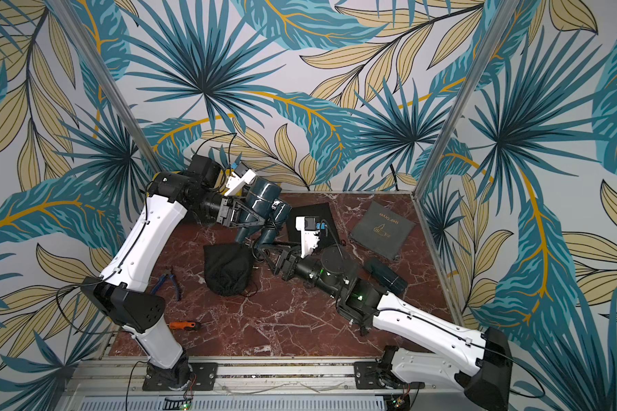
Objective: Pack away hair dryers
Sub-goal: Adjust the hair dryer.
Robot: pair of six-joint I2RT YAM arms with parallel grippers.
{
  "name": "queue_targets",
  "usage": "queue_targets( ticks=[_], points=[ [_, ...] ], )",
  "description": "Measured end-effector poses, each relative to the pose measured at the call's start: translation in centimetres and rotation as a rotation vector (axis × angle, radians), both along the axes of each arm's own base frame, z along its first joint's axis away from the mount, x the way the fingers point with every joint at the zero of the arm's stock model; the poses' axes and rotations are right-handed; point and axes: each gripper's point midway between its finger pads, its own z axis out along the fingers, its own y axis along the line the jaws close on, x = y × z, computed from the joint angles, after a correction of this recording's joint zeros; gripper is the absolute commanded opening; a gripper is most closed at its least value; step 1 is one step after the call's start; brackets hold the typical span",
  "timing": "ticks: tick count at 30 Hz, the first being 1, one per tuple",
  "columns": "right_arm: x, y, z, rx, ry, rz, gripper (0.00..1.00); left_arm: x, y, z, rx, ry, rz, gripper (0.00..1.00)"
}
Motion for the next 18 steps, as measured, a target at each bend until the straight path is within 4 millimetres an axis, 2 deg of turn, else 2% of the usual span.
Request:
queue_targets(
  ticks=[9,18],
  points=[
    [0.53,0.77,0.23,0.011,-0.024,-0.001,0.54,-0.19,-0.04,0.70,-0.038,0.023,-0.019,0.00],
    [0.90,0.96,0.79,0.032,-0.046,-0.013,0.44,-0.18,-0.08,0.26,-0.054,0.066,-0.032,0.00]
  ],
)
